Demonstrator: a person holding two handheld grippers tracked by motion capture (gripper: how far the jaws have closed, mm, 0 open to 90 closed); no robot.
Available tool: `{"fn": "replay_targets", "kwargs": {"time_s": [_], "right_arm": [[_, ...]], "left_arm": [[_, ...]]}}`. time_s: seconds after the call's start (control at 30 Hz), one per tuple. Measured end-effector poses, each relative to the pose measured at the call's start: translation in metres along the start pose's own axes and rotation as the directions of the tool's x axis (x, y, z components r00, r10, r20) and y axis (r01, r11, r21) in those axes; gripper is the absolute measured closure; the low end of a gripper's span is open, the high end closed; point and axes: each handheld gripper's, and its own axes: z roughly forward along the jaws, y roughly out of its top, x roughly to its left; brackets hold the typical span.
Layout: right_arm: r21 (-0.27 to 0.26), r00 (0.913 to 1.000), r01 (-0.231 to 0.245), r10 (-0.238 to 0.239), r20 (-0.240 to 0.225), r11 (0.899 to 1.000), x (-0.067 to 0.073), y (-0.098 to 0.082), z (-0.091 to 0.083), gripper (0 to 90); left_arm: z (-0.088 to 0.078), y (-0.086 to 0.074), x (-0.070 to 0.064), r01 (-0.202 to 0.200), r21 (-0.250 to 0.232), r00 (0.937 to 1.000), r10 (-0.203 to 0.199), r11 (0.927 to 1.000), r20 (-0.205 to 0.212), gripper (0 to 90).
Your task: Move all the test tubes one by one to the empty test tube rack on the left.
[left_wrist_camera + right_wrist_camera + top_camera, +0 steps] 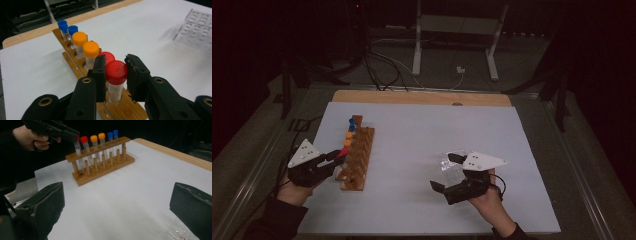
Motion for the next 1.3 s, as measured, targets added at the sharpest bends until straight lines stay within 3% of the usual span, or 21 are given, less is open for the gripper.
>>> {"fn": "replay_targets", "kwargs": {"time_s": [0.37, 0.5, 0.77, 0.8, 0.9, 0.97, 1.0, 1.23, 1.3], "right_arm": [[0.001, 1.0000, 0.000, 0.000, -0.001, 1.000, 0.000, 0.000, 0.000, 0.0], [-0.004, 1.0000, 0.005, -0.005, 0.002, 1.000, -0.001, 0.001, -0.002, 0.0], [-0.013, 0.9998, 0.004, -0.004, 0.021, 1.000, -0.004, 0.001, -0.008, 0.0], [-0.014, 0.9997, 0.004, -0.004, 0.024, 1.000, -0.005, 0.001, -0.008, 0.0], [-0.016, 0.9995, 0.003, -0.003, 0.032, 1.000, -0.006, 0.001, -0.010, 0.0], [-0.018, 0.9995, 0.003, -0.002, 0.033, 1.000, -0.007, 0.000, -0.011, 0.0], [-0.018, 0.9994, 0.003, -0.002, 0.034, 1.000, -0.007, 0.000, -0.011, 0.0], [-0.012, 0.9988, 0.003, -0.002, 0.048, 1.000, -0.009, -0.005, -0.012, 0.0], [-0.011, 0.9988, -0.001, 0.001, 0.049, 1.000, -0.010, -0.007, -0.012, 0.0]], "left_arm": [[-0.001, -0.001, 0.001, 0.012, 0.001, 0.9996, -0.012, 0.9999, 0.024, 70.6], [-0.008, 0.005, 0.001, 0.030, -0.029, 0.9991, -0.030, 0.9991, 0.029, 50.9], [-0.019, 0.018, -0.014, 0.013, -0.109, 0.9961, -0.003, 0.9939, 0.088, 16.4], [-0.019, 0.020, -0.018, 0.004, -0.115, 0.9946, 0.008, 0.9933, 0.103, 15.9], [-0.017, 0.024, -0.029, -0.013, -0.125, 0.9849, 0.035, 0.9920, 0.169, 9.0], [-0.013, 0.025, -0.036, -0.030, -0.131, 0.9721, 0.060, 0.9909, 0.227, 8.6], [-0.010, 0.026, -0.040, -0.035, -0.133, 0.9702, 0.066, 0.9904, 0.233, 8.6], [0.008, 0.023, -0.062, -0.081, -0.110, 0.9388, 0.113, 0.9906, 0.326, 2.1], [0.014, 0.021, -0.068, -0.093, -0.122, 0.9335, 0.129, 0.9882, 0.335, 1.7]]}}
